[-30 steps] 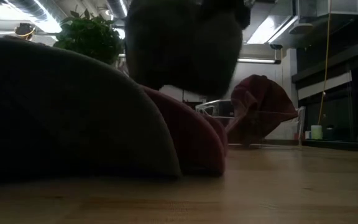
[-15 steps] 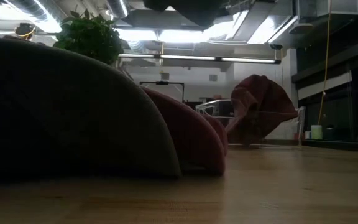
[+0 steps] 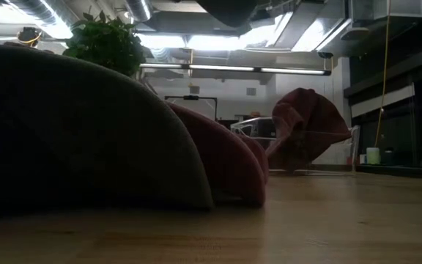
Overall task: Pick & Place hat
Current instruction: Put the middle black cap into the left transparent bin, then put the bottom red cap into the right transparent bin
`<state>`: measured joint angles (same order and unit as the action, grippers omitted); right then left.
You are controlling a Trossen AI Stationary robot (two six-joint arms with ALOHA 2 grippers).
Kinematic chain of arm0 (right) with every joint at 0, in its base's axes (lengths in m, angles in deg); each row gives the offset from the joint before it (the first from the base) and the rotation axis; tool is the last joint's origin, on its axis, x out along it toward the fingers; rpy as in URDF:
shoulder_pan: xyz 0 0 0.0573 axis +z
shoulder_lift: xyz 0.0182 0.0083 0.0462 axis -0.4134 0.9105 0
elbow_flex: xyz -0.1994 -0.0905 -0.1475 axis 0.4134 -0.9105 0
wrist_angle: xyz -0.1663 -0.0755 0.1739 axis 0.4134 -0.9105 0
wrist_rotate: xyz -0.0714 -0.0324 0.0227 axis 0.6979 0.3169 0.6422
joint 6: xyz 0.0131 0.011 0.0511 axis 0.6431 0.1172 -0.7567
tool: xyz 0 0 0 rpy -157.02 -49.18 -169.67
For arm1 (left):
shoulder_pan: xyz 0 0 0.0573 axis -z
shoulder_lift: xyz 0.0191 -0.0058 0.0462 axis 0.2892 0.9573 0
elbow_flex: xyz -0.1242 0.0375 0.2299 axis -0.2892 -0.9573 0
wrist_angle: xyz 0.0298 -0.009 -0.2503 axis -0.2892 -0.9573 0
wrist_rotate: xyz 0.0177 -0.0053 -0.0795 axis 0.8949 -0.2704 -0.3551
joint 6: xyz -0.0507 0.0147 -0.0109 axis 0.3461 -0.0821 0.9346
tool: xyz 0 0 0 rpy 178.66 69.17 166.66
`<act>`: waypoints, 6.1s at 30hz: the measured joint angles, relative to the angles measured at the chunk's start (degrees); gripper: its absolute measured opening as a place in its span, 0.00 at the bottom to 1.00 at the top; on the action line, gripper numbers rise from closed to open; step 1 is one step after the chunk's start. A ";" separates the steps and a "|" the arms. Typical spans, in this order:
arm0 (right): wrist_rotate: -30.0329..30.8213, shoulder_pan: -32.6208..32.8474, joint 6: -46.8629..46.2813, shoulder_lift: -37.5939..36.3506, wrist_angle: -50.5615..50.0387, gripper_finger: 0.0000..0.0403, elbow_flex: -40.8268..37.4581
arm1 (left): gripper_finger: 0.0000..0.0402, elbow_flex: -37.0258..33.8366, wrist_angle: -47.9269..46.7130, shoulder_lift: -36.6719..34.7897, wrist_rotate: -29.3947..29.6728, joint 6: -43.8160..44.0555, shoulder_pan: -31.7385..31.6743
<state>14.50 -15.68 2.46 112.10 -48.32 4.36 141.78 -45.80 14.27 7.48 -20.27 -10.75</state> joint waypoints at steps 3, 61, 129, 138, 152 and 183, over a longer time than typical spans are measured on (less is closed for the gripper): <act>-1.79 -0.70 1.89 0.00 -0.02 0.04 0.00 | 0.37 -0.01 1.76 1.74 -0.07 -0.06 0.00; -3.36 -9.97 2.45 -0.33 -23.13 0.42 -0.04 | 0.06 -7.46 18.25 5.82 9.33 59.27 -5.89; 3.10 -9.95 1.06 -0.31 -20.11 0.40 -0.04 | 0.06 -29.40 35.70 18.67 48.04 114.46 -26.43; 3.17 -9.95 1.17 -0.31 -19.12 0.40 -1.59 | 0.06 -29.40 35.79 21.80 46.66 115.41 -26.38; 3.06 -9.95 1.27 -0.24 -13.32 0.40 -8.11 | 0.12 -29.42 28.19 21.76 39.07 113.05 -26.47; 1.99 -9.95 3.28 -0.24 -7.89 0.40 -8.11 | 0.53 -29.40 24.12 9.74 24.71 63.75 -24.64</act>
<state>16.49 -25.63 5.74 111.86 -56.22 -3.75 112.39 -21.68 24.00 32.19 43.48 -35.38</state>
